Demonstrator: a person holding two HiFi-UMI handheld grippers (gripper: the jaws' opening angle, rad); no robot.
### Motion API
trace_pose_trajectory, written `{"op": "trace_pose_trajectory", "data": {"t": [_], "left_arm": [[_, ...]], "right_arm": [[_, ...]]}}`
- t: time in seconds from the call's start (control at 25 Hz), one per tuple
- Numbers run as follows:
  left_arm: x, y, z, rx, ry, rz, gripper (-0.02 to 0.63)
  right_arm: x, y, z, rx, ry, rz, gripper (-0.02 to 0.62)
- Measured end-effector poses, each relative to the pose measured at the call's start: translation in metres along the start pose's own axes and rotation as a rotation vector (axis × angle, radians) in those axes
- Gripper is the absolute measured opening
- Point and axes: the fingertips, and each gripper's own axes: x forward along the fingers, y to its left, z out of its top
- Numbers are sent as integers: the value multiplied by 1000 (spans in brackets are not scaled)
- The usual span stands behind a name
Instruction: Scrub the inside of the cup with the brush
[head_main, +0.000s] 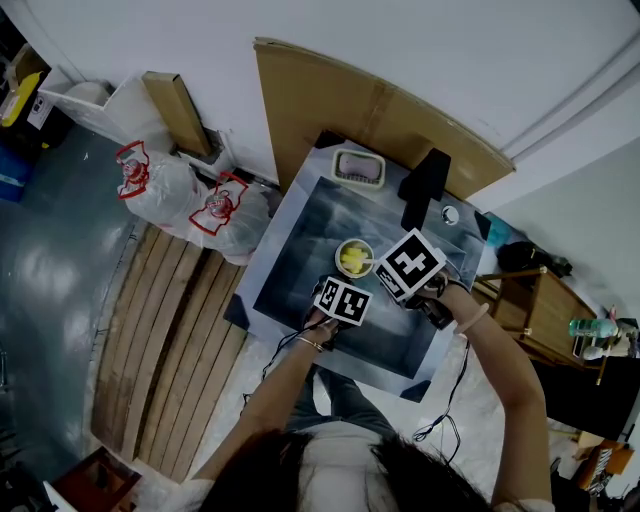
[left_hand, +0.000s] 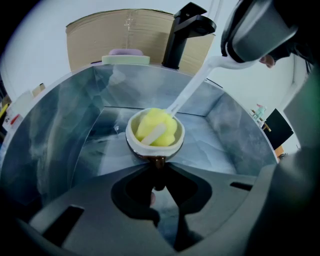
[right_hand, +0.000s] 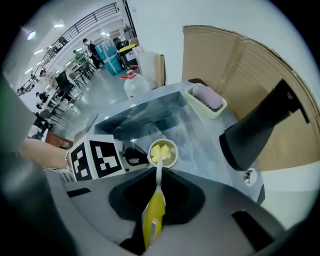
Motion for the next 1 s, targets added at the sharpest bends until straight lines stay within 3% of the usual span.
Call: {"op": "trace_pose_trajectory", "data": {"t": [0.24,0.64,1.0], "left_arm": [[0,0,0,0,-2,1,67],[0,1,0,0,-5,5,67],[0,1,0,0,-1,3,66]], "right_arm": [[-2,-9,8,-10,-27,-55,49],[4,-15,-10,-56,20,-98,49],[2,-3,-24,-56,55,-59,49]]}}
